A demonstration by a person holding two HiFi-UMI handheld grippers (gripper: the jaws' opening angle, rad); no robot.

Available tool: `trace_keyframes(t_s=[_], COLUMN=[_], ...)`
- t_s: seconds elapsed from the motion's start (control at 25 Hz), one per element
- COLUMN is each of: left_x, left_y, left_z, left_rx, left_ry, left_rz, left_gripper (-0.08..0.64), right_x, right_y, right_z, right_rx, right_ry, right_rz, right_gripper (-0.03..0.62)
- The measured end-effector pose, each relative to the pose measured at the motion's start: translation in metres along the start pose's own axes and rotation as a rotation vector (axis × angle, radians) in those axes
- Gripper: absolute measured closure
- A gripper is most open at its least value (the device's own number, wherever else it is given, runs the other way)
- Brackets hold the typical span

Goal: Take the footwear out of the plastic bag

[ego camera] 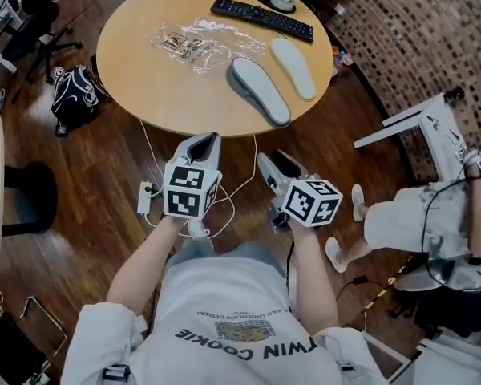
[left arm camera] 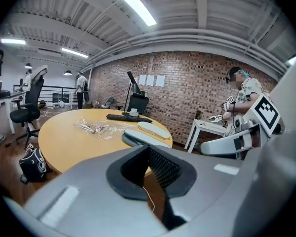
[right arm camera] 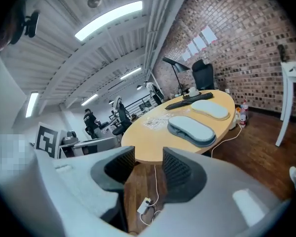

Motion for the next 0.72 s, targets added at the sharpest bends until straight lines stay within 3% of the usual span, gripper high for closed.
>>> trace_keyframes(t_s=[0.36,0.6,0.72], left_x=[-0.11,-0.185,-0.212], left_y=[0.032,0.071,0.092], left_z=[0.036,0.074,0.093], left_rx=[-0.017,-0.006,-0.007], left_ry=[-0.055,-0.095,-0.113], left_rz=[0.046,0.035,0.024], left_gripper=[0.552,0.552,0.552], right_x=[0.019,0.024,0.032], right_y=[0.017,0.054,0.076], right_z=[0.071,0.129,0.157], right_rx=[0.007,-0.015,-0.034], right_ry=[-0.076,-0.108,-0.125], right_rz=[0.198,0.262,0.291], right_gripper=[0.454,0.489,0.542])
Point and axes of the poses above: the fingertips, and each gripper's own axes: z backward along the fingers, x to its left, y out of its underside, the point moved 9 cm from there along z, backward along the fingers, and after that the axes turned 3 degrees about z, right-handed, at the moved point
